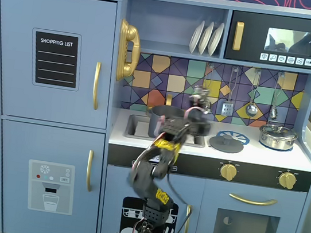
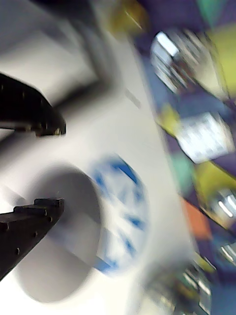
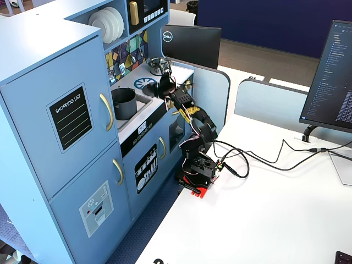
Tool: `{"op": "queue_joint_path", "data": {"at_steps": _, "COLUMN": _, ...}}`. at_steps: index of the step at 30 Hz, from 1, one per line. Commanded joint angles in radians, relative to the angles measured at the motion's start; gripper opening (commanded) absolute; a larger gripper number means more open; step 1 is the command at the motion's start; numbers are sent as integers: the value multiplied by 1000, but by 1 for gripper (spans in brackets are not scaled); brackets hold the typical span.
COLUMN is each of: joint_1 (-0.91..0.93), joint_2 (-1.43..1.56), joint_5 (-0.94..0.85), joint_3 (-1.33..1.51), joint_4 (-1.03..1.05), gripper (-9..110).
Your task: Take off the lid from the gray recipient and place it on the counter
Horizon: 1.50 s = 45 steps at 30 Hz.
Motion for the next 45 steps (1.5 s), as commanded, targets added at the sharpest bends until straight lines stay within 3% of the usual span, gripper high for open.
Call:
{"op": "queue_joint_path", "data": {"at_steps": 1, "joint_1": -132, "joint_2": 313, "joint_5": 35, "joint_3": 138, "joint_4": 199, "gripper": 0}}
{"op": "queue_joint_path", "data": {"at_steps": 4, "joint_1": -221, "joint_2": 436, "joint_5": -183, "joint_3": 325, "joint_4": 356, "gripper": 0}}
{"op": "queue_joint_path", "data": {"at_steps": 12, "joint_1": -374, "joint_2": 594, "joint_5": -101, "joint_3": 738, "joint_4": 428, "gripper": 0}}
{"op": "queue_joint_path", "data": {"at_steps": 18, "joint_1": -390, "joint_2": 723, "joint_5": -37, "joint_3": 942, "joint_4": 623, "gripper": 0}}
{"op": "queue_joint_path", "data": {"at_steps": 23, "joint_1": -351, "joint_2": 738, "joint_5": -107, "joint_3": 996, "joint_4": 816, "gripper": 0}}
{"op": "queue_joint_path", "data": {"at_steps": 27, "joint_1": -368, "joint_2": 738, "joint_5": -63, "joint_3": 996, "joint_4": 930, "gripper": 0}}
{"op": "queue_joint_path", "data": {"at_steps": 45, "joint_1": -380, "joint_2": 738, "joint_5": -11, "joint_3": 996, "joint_4": 939, "gripper": 7}}
